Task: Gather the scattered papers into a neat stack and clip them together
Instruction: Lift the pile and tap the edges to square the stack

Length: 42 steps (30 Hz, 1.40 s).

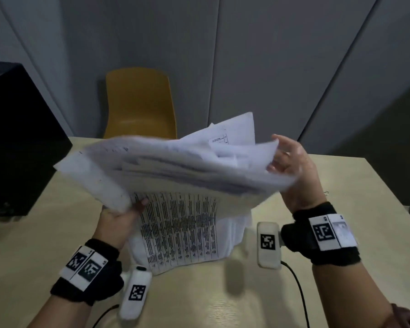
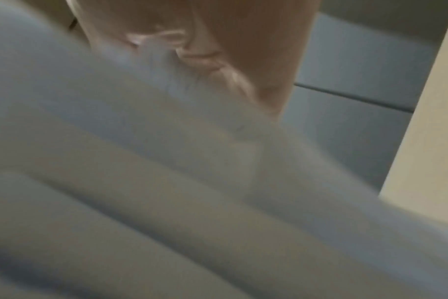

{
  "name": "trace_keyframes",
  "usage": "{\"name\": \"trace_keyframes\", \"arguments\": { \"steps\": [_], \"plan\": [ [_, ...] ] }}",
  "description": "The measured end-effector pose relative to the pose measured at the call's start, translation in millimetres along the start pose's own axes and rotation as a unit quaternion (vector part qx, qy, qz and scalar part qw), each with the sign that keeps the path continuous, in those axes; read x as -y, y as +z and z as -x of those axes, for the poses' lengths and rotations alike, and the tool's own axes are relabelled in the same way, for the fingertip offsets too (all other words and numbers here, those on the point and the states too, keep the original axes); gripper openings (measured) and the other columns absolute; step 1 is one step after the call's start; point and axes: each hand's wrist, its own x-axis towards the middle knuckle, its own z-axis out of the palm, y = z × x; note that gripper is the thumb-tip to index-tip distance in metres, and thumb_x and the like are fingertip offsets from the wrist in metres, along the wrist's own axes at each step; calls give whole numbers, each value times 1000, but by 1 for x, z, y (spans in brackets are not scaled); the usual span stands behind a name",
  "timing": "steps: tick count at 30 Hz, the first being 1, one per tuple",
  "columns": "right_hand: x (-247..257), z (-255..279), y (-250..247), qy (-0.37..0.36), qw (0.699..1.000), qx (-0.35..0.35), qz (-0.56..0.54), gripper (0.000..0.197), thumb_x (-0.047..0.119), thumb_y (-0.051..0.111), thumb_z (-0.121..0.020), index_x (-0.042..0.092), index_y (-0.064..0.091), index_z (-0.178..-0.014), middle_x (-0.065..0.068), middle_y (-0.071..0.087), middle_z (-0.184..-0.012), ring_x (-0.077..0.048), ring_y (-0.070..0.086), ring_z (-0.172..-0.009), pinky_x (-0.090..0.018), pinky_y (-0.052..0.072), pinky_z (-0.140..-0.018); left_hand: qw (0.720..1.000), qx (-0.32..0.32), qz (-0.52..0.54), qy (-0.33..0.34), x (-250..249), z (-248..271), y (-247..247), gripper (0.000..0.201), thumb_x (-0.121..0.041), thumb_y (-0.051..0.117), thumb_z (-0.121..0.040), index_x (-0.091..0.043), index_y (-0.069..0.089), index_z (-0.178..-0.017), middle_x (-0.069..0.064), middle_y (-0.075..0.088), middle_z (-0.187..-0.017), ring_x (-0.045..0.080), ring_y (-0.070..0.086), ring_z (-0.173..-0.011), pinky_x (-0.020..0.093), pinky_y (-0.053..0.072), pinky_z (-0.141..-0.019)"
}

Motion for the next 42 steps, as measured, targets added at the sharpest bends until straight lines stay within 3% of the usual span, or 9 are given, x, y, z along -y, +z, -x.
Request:
{"name": "trace_keyframes", "arguments": {
  "steps": [8,16,19,21,25,29,34,37,42],
  "plan": [
    [-31,25,-36,38,980,144,135,107,45,86,-46,21,34,-137,1,55,-132,-17,49,-124,-34,39,-106,998,-17,-54,-25,-7,6,5,33,-4,64,-81,-14,44,-56,-7,50,-41,-2,49,-40,10,42,-41],
    [-44,21,-26,72,963,122,231,110,57,87,-32,10,49,-124,-3,66,-114,-15,61,-109,-33,51,-89,998,31,-14,-58,-14,8,-6,50,-45,74,-46,-12,65,-82,-1,71,-80,17,63,-83,28,48,-75],
    [-42,15,-36,48,962,71,257,139,54,89,-33,24,13,-146,-11,36,-146,-23,39,-133,-54,38,-105,999,32,-14,-40,-13,7,-6,23,-23,80,-65,-15,65,-81,-6,69,-76,15,61,-83,17,48,-73],
    [-38,13,-40,47,962,84,254,145,48,89,-35,35,-4,-146,-4,29,-150,-12,35,-136,-40,38,-108,999,35,-22,-28,-14,8,-5,13,-9,73,-76,-14,62,-79,-4,65,-76,14,59,-82,8,46,-64],
    [-27,21,-30,68,962,124,236,112,43,91,-33,11,45,-130,3,67,-111,-7,63,-103,-18,51,-78,998,48,-26,-36,-14,6,-6,43,-38,76,-55,-8,61,-83,0,67,-80,13,61,-79,24,46,-76],
    [-27,42,-19,75,961,137,228,59,2,87,-46,24,62,-94,24,71,-86,5,66,-85,-10,51,-69,998,46,-3,-44,-13,6,-7,57,-44,81,-44,-10,64,-85,2,69,-84,15,64,-82,25,48,-73],
    [-50,55,-2,24,951,91,296,37,10,82,-65,30,62,-89,26,69,-78,14,62,-79,-15,50,-71,1000,3,14,-17,-18,12,8,10,-5,70,-74,-11,63,-79,-2,68,-72,20,63,-81,12,52,-60],
    [-54,52,6,-66,936,-28,344,7,29,69,-80,26,69,-86,-3,70,-81,-1,63,-73,-36,53,-73,999,-1,49,24,-25,18,24,16,-5,75,-72,-18,69,-66,-16,70,-63,-2,66,-67,9,50,-59],
    [-46,55,-3,-71,963,-66,253,42,4,76,-70,39,59,-88,4,68,-91,20,58,-78,-4,47,-73,992,38,51,105,-32,9,24,33,-29,83,-60,-31,74,-91,-13,73,-99,10,65,-100,27,50,-91]
  ]
}}
